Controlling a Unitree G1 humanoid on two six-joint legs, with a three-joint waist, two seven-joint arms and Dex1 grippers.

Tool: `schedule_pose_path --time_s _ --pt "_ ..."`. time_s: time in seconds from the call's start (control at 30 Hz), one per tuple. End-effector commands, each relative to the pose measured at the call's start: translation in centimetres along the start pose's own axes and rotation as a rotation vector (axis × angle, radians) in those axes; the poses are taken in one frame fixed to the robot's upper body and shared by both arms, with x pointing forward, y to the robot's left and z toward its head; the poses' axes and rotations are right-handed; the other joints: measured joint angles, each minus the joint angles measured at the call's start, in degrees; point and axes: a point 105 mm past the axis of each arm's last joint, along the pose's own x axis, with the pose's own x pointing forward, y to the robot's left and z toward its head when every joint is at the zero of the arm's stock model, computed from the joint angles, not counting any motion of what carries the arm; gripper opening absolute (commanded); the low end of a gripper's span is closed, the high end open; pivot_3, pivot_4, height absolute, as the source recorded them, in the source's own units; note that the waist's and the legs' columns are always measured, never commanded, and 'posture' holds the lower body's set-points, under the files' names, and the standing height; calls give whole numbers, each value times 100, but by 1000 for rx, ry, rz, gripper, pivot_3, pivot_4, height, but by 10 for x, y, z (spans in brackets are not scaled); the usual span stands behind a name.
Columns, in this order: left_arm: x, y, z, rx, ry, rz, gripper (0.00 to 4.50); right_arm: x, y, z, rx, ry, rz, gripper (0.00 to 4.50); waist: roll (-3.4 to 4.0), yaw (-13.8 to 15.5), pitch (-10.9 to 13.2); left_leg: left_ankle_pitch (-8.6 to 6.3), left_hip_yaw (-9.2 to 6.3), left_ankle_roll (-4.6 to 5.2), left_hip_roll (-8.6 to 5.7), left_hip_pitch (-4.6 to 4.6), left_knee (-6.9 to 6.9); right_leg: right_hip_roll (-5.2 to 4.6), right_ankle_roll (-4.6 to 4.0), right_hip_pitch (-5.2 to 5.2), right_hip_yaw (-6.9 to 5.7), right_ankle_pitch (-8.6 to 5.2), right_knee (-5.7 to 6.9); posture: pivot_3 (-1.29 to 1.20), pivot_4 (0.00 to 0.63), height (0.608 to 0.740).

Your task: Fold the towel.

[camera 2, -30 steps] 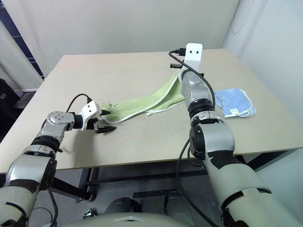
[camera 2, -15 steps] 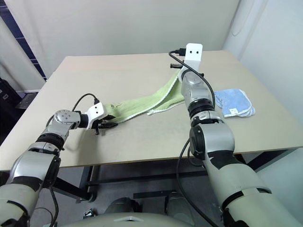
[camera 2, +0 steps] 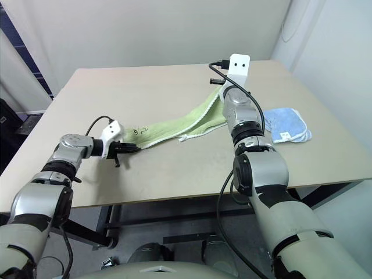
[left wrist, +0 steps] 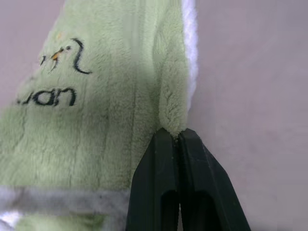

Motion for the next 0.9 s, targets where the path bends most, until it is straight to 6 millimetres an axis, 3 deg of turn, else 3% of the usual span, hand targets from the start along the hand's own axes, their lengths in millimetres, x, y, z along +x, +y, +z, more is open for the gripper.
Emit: schedule_pose_path --time_s 0.03,0.23,0.37,0.57,0.8,0.9 --pt "-33 16 55 -30 -205 17 36 0 -4 40 31 -111 -2 0 -1 0 0 0 0 0 -1 -1 -5 0 1 -1 0 0 -4 0 0 740" --pt "-65 25 71 -90 -305 58 36 0 -19 51 64 -127 -23 0 1 6 1 -2 -2 3 -5 2 -13 -4 5 2 0 -1 -7 0 0 740" --pt "-78 50 88 -111 -424 279 36 -3 -35 66 100 -150 -41 0 0 12 2 -2 -4 3 -3 3 -10 -3 4 3 0 -1 -5 0 0 740" --pt "-71 79 111 -75 -477 598 36 -7 -54 83 159 -159 -42 0 -1 43 2 -2 -5 3 -6 4 -9 -7 5 8 0 -1 -9 0 0 740" --pt "-58 91 150 -68 -542 824 36 -5 -48 86 251 -115 44 0 -2 15 4 -2 -2 3 -6 4 -12 -4 7 6 -1 0 -9 0 0 740" --pt "-63 94 173 -33 -566 923 36 -6 -46 105 333 -165 84 0 -3 9 5 -2 -2 3 -6 4 -14 -2 7 4 -1 0 -9 0 0 740"
